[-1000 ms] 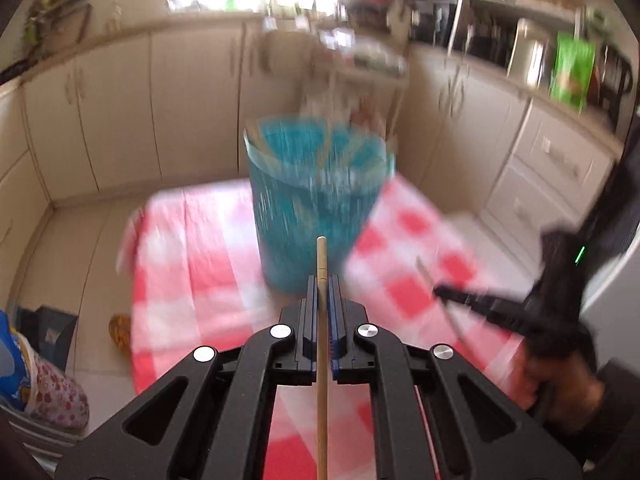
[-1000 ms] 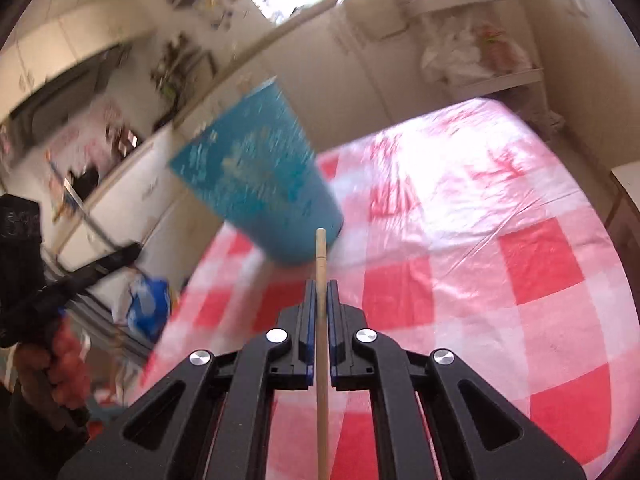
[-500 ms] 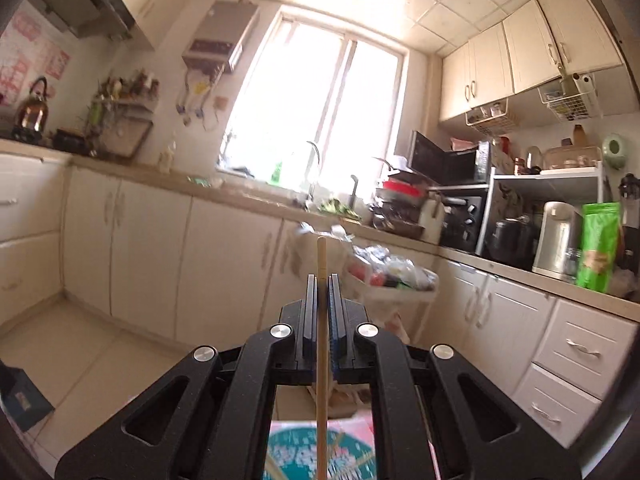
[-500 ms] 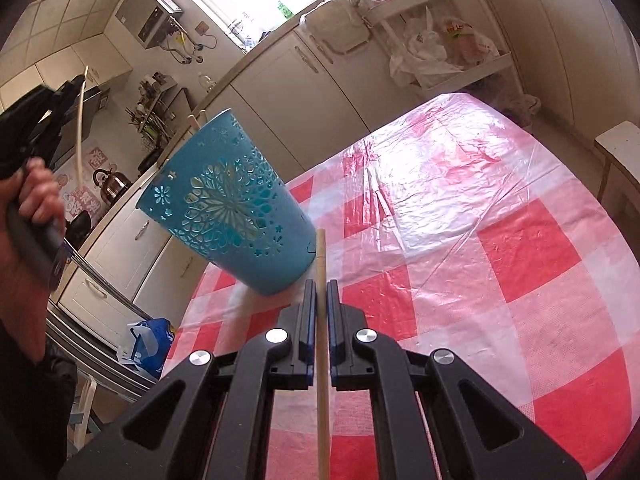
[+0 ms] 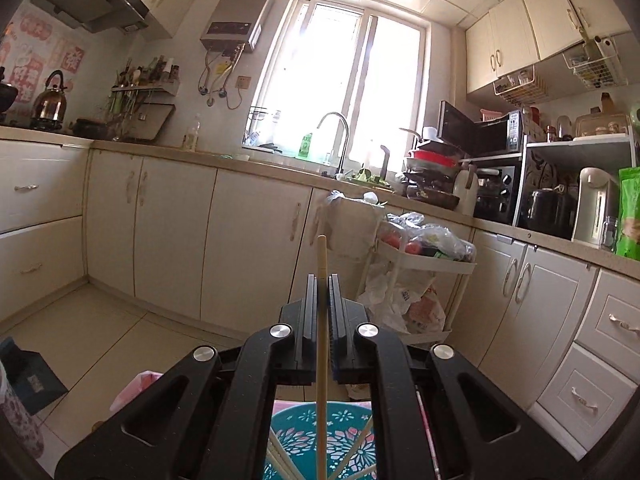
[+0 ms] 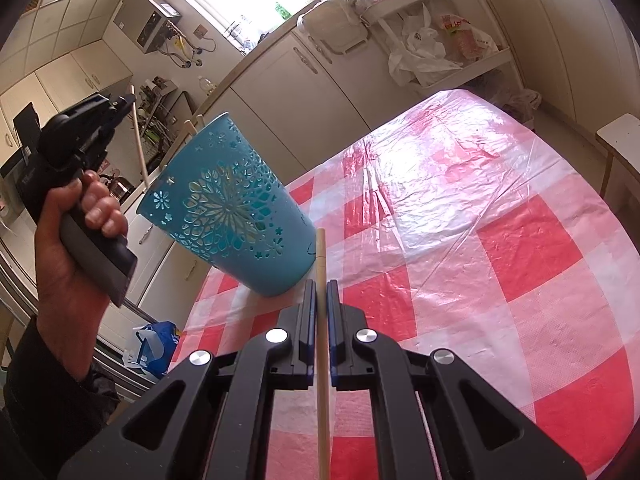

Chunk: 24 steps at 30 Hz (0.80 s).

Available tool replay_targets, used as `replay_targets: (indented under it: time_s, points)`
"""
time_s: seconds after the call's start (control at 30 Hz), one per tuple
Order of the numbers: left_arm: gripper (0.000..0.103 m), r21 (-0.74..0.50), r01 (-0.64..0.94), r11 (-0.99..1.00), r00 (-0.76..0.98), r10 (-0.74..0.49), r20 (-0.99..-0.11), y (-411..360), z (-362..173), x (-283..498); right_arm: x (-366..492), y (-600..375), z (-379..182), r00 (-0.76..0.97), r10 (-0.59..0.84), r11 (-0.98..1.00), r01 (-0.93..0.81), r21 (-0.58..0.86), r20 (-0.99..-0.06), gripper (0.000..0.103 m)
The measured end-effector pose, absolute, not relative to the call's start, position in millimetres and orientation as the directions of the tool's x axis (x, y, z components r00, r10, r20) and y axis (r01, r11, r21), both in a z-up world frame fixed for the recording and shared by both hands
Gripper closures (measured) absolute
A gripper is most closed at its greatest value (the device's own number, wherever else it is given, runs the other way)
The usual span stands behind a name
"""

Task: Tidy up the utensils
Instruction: 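Lift the left tool's stick over the bin and open it while the right tool holds its stick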

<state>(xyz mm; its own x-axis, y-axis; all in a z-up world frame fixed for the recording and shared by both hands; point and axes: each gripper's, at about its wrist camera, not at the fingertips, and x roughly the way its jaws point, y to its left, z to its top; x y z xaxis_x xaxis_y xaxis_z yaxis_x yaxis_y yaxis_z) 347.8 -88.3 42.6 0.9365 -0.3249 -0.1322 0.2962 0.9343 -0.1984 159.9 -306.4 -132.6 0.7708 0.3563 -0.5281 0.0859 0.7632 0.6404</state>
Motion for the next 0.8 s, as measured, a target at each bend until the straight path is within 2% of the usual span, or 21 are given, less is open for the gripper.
replay_targets:
  time_s: [0.3, 0.4, 0.6, 0.77, 0.8]
  points:
    - [0.098, -0.112, 0.32, 0.941, 0.907, -0.338, -0.25, -99, 5, 331, 160, -308, -133, 0.771, 0.358, 0.76, 0.088, 0.644, -0.527, 0.097]
    - [0.094, -0.096, 0.323, 0.942, 0.899, -0.337, -0.279, -98, -2, 323, 160, -308, -133, 0.771, 0.358, 0.759, 0.088, 0.645, -0.527, 0.097]
    - [0.08, -0.077, 0.32, 0.944, 0.895, -0.328, -0.304, -91, -4, 306, 159, -307, -133, 0.77, 0.357, 0.758, 0.092, 0.645, -0.529, 0.097]
    - [0.06, -0.07, 0.306, 0.95, 0.898, -0.312, -0.309, -80, -5, 286, 161, -306, -134, 0.759, 0.362, 0.76, 0.096, 0.643, -0.541, 0.097]
    - [0.058, -0.074, 0.305, 0.949, 0.898, -0.313, -0.311, -78, -5, 282, 162, -305, -134, 0.753, 0.364, 0.763, 0.097, 0.64, -0.548, 0.096]
